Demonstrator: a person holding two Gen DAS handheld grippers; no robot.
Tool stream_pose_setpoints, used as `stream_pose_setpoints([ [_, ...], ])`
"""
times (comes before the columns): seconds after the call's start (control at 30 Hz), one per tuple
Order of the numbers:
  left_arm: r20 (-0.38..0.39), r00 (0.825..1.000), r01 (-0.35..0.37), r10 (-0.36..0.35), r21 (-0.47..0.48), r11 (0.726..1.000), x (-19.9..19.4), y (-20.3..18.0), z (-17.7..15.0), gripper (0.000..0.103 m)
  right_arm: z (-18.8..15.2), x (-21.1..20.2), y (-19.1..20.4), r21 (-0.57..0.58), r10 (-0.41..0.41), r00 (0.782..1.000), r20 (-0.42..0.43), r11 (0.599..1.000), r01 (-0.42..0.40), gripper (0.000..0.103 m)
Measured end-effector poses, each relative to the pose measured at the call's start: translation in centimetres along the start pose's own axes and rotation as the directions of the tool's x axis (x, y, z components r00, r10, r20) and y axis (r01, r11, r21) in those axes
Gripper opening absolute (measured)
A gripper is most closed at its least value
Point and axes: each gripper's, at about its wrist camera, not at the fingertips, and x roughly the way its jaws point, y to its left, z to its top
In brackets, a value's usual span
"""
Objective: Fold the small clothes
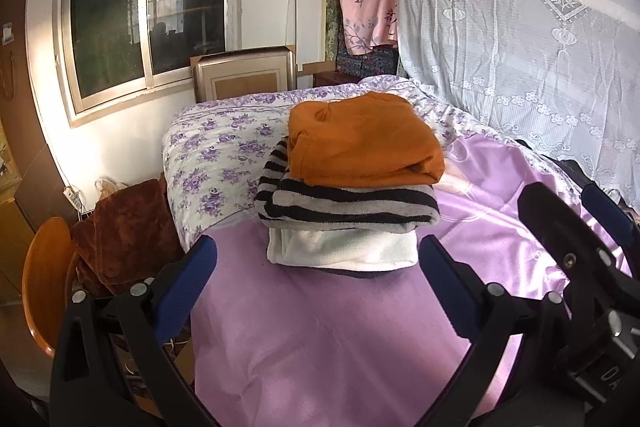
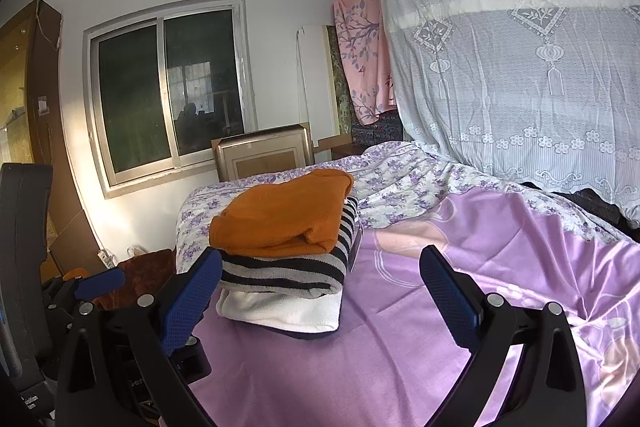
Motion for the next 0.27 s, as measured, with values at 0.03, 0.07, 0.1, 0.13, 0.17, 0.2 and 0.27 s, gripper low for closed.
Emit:
stream_pose_setpoints([
  [0.03, 0.002, 1.000, 0.001, -0.001, 0.007, 1.000, -0.04, -0.11, -0.03, 0.098, -0.01, -0.01, -0.02, -0.002, 0.000, 1.000, -0.001, 1.000, 0.000, 0.100],
  [0.07, 0.004, 1.000, -0.005, 0.005, 0.020, 1.000, -0.05, -0.25, 0.03, 0.098, -0.05, -0.01, 0.02, -0.007, -0.002, 1.000, -0.001, 1.000, 0.002, 0.100],
  [0.1, 0.005, 1.000, -0.018, 0.017, 0.030, 0.999, -0.04, -0.38, 0.08, 0.098, -0.03, -0.02, -0.02, -0.006, -0.002, 1.000, 0.000, 1.000, 0.002, 0.100],
  [0.13, 0.009, 1.000, -0.027, 0.027, 0.031, 0.999, -0.07, -0.43, 0.09, 0.098, -0.06, -0.06, -0.14, -0.005, 0.000, 1.000, 0.001, 1.000, 0.000, 0.100],
  [0.17, 0.014, 1.000, -0.027, 0.026, 0.034, 0.999, -0.14, -0.44, 0.10, 0.098, -0.06, -0.06, -0.18, -0.005, 0.001, 1.000, 0.000, 1.000, -0.001, 0.100],
  [0.2, 0.015, 1.000, -0.025, 0.024, 0.038, 0.999, -0.17, -0.50, 0.13, 0.098, -0.06, -0.07, -0.22, -0.005, 0.002, 1.000, -0.001, 1.000, -0.002, 0.100],
  [0.27, 0.014, 1.000, -0.021, 0.021, 0.041, 0.999, -0.17, -0.56, 0.15, 0.098, -0.06, -0.06, -0.21, -0.008, 0.000, 1.000, -0.001, 1.000, 0.000, 0.100],
])
